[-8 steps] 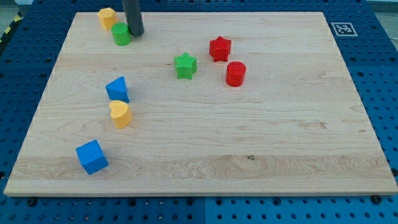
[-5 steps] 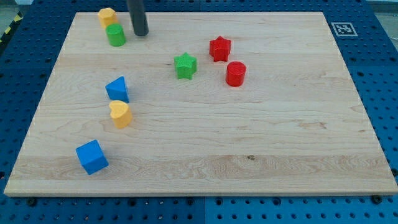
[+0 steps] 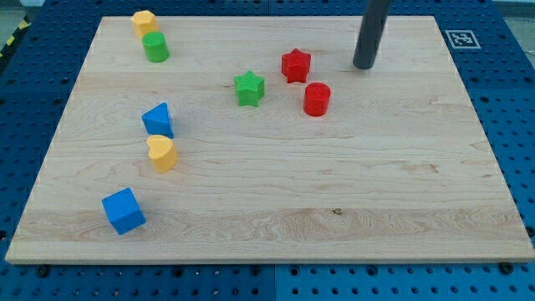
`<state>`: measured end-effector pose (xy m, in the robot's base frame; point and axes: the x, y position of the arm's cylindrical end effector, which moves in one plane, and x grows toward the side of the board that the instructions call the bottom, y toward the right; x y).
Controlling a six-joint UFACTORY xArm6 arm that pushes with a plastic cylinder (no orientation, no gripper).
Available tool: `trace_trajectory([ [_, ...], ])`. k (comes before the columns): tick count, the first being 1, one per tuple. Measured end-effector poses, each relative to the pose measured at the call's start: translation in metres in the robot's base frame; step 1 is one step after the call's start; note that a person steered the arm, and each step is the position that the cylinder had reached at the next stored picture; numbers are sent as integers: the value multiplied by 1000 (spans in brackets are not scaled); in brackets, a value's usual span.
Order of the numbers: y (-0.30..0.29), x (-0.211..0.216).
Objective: Move red star above green star
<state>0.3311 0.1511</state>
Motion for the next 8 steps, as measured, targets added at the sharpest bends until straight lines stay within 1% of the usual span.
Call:
trace_trajectory([
  [1,-12,20],
  [2,-50,16],
  [3,-76,-7],
  [4,-105,-17],
  [6,-157,-6],
  [7,-173,2],
  [8,-175,9],
])
